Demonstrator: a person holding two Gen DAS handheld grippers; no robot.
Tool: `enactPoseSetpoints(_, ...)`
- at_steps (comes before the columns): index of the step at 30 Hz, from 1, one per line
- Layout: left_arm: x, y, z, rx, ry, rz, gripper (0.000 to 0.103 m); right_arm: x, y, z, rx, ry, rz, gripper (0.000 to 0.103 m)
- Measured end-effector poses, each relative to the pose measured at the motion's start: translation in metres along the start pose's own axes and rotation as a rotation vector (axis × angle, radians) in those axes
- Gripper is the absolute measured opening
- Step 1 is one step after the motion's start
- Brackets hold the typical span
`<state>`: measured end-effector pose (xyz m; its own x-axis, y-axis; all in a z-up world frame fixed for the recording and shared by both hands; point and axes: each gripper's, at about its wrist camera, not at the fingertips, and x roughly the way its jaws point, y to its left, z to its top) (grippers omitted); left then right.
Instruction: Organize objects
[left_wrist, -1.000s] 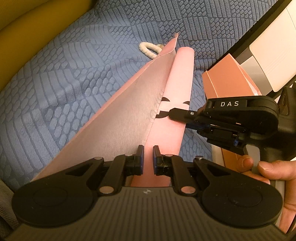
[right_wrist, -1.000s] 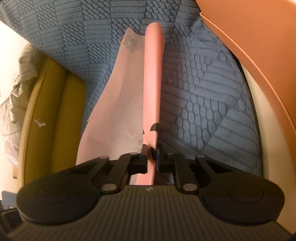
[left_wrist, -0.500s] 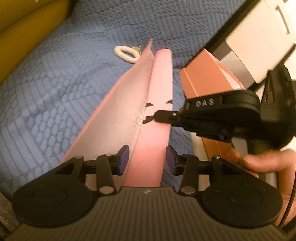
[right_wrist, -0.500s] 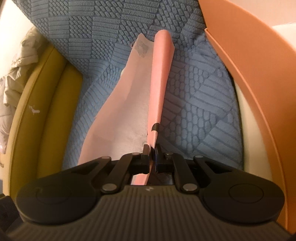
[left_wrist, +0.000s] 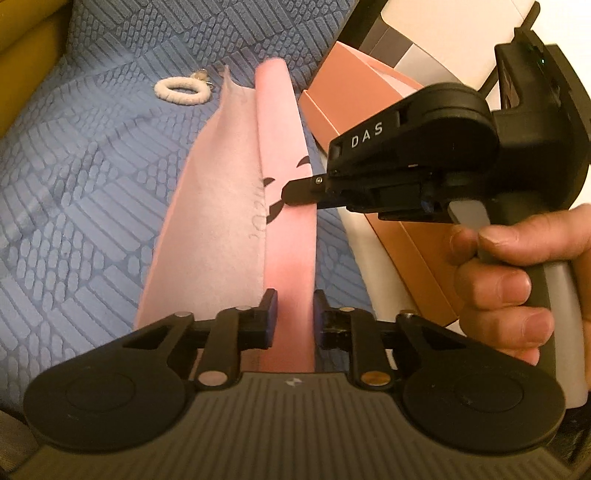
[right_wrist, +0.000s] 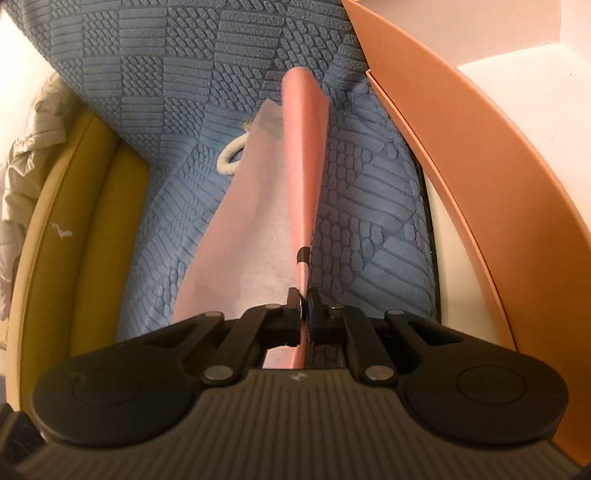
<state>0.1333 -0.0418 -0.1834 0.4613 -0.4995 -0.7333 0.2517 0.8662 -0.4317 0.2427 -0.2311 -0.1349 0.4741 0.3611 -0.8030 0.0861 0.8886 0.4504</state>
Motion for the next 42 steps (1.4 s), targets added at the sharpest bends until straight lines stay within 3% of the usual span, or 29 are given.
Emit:
enactPoseSetpoints(6, -0.009, 0.016, 0.008, -0.113, -0.017, -0.018, 0.009, -0.003, 0.009, 0.001, -0.039, -0.023, 0.036, 0.014)
enactPoseSetpoints(11, -0.013, 0.033, 0.008, -0.219, -0.022, -0.031, 0.006, -0.008, 0.020, 0.001, -0.070, -0.058, 0.116, 0.014)
enactPoseSetpoints(22, -0.011, 0.057, 0.008, -0.325, 0.012, 0.009, 0.007, 0.028, 0.039, -0.008, -0.136, 0.023, 0.120, 0.013)
enactPoseSetpoints(31, -0.018, 0.056, 0.012, -0.280, -0.019, 0.094, 0.015, 0.044, 0.039, -0.013, -0.131, 0.056, 0.089, 0.009)
enactPoseSetpoints(35, -0.026, 0.057, 0.015, -0.278, -0.069, 0.072, 0.015, 0.043, 0.037, -0.014, -0.110, 0.058, 0.096, 0.009)
enactPoseSetpoints(42, -0.004, 0.045, 0.018, -0.207, -0.004, 0.074, 0.014, 0.042, 0.037, -0.012, -0.084, 0.069, 0.094, 0.009)
